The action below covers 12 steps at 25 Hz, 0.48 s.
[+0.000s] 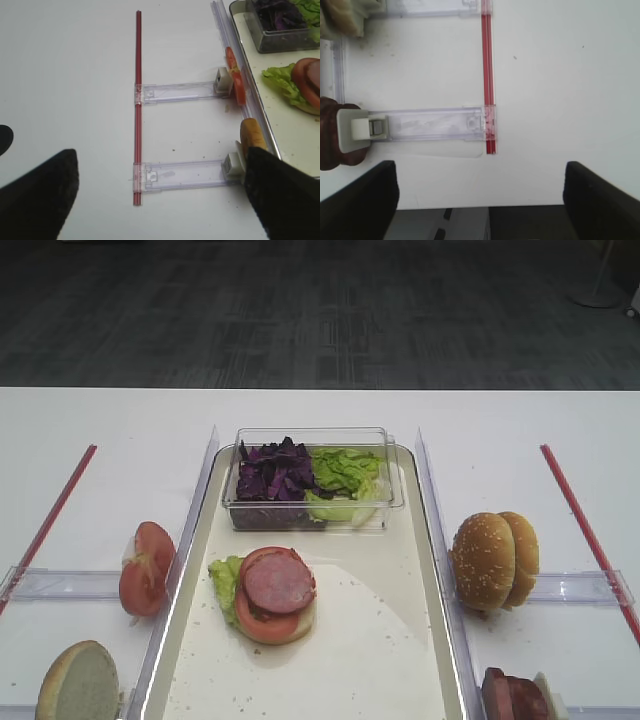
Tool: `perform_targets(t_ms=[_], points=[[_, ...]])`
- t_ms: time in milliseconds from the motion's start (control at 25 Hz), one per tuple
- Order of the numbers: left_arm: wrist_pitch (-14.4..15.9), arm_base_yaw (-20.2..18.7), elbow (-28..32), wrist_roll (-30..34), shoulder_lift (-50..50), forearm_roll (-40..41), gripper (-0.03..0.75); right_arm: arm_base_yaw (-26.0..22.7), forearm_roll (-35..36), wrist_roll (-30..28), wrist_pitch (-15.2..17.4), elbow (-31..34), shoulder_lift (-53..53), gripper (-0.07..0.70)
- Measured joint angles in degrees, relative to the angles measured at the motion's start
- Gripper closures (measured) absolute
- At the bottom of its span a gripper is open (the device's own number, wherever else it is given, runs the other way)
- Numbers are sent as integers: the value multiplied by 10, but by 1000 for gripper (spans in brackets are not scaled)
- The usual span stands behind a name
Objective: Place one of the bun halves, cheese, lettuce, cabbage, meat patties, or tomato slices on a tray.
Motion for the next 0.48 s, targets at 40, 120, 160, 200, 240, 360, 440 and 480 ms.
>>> perform_targets(t_ms=[40, 120, 160, 200, 240, 360, 440, 480], points=[[0, 0, 0, 0, 0, 0, 97, 0, -4, 0, 1, 0, -16, -45], [0, 0, 0, 0, 0, 0, 97, 0, -13, 0, 5, 4, -55, -45], [0, 0, 0, 0, 0, 0, 97, 0, -16, 0, 8, 9, -69, -45], [0, 0, 0, 0, 0, 0, 97, 0, -21, 1, 10, 12, -86, -45], [0, 0, 0, 0, 0, 0, 97, 0, -22, 3, 11, 15, -102, -45], [0, 0, 0, 0, 0, 0, 97, 0, -22, 9, 11, 19, -142, -45], [0, 0, 0, 0, 0, 0, 97, 0, -22, 12, 10, 22, -163, -45], [0, 0, 0, 0, 0, 0, 97, 0, -22, 12, 10, 23, -174, -45]])
